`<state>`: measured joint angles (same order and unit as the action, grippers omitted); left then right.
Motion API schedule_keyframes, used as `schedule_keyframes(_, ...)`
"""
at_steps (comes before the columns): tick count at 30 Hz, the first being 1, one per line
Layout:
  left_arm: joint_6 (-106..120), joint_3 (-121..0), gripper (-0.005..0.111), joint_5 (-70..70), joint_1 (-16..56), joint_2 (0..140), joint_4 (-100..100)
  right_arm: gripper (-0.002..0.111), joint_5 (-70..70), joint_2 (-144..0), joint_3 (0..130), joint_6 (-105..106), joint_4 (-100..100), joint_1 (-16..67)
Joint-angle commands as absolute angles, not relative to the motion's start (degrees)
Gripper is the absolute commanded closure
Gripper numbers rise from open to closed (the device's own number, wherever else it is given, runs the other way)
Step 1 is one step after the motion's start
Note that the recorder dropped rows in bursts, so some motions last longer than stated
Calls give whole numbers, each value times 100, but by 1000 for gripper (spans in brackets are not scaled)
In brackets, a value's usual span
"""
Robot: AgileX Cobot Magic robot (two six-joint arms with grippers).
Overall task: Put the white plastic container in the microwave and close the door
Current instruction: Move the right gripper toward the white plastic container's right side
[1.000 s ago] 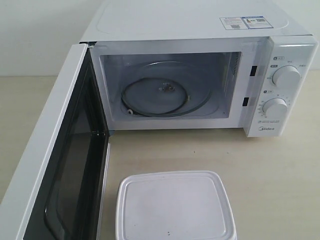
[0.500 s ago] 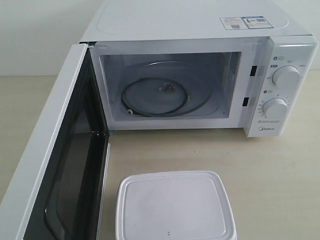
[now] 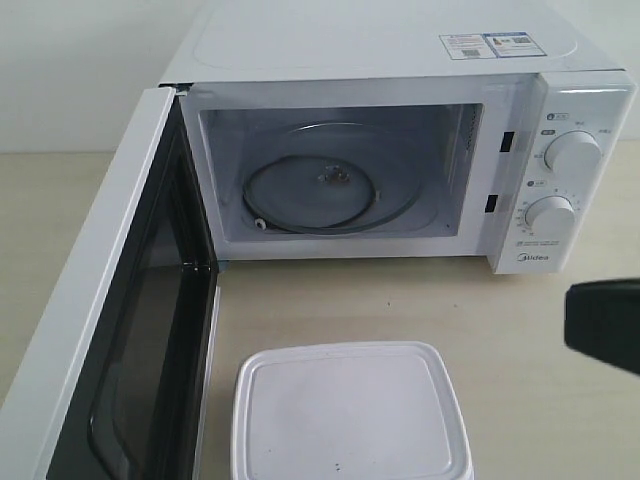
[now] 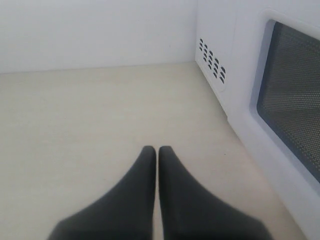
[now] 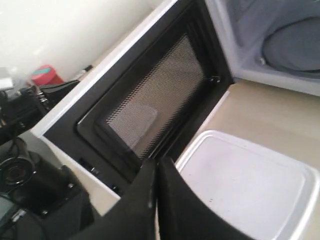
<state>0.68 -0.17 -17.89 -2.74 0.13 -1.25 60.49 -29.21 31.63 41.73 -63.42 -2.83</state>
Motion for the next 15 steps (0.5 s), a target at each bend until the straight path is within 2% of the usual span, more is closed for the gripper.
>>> schedule_keyframes(1,91,0,103,-1779,-292,0,-133,108,6135,-2929,2668,4812,-6806,-263)
schedule_keyframes(9,91,0,103,-1779,-292,0,-133,108,5649,-3027,2405,4956,-6758,-263)
schedule_keyframes(15,91,0,103,-1779,-292,0,-133,108,5935,-4135,2908,5010,-6951,-263)
